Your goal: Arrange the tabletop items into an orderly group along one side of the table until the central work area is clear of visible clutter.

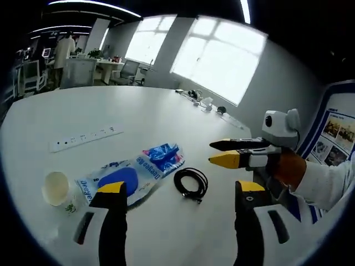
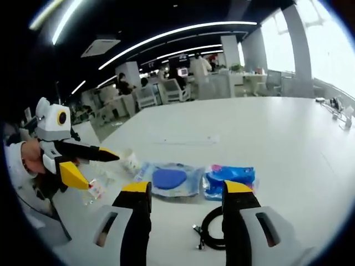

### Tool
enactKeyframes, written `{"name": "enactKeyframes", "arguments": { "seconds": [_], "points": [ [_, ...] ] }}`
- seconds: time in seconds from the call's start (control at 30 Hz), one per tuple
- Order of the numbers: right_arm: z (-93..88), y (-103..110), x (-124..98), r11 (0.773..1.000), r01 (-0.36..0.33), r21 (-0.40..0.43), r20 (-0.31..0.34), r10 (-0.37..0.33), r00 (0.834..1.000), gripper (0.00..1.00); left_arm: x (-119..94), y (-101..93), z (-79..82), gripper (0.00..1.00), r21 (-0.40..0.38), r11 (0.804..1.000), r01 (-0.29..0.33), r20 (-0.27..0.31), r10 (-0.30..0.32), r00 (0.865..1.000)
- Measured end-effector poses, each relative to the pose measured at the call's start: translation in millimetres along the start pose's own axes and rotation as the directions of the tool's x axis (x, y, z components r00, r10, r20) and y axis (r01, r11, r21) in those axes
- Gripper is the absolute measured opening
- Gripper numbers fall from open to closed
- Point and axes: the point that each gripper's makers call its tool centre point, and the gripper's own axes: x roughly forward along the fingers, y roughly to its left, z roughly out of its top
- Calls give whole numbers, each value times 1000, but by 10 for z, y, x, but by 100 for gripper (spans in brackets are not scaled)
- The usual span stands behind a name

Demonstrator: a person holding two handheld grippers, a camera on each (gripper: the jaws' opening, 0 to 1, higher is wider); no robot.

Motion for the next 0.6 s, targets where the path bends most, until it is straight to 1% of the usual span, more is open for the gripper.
{"name": "enactKeyframes", "arguments": {
  "seconds": [0.07,0.17,0.2,0.3,0.4,0.6],
  "points": [
    [23,59,8,1000,-10,-5,1,10,1000,51,-64,1,8,82,2,1000,-1,7,1,1000],
    [69,225,9,999,-37,-11,4,37,999,54,-206,21,13,82,9,1000,-6,16,6,1000],
    [77,250,24,999,-44,-12,4,44,999,55,-246,31,16,82,8,1000,-8,18,8,1000],
    [103,401,41,997,-68,-21,6,68,998,55,-410,60,36,83,1,1000,-16,41,16,999],
    [108,572,35,996,-88,-25,2,88,996,57,-556,94,30,83,-3,1000,-28,52,28,998],
    [95,852,43,992,-127,-23,-11,127,992,58,-815,200,-18,83,-37,997,-62,75,65,995]
  ]
}}
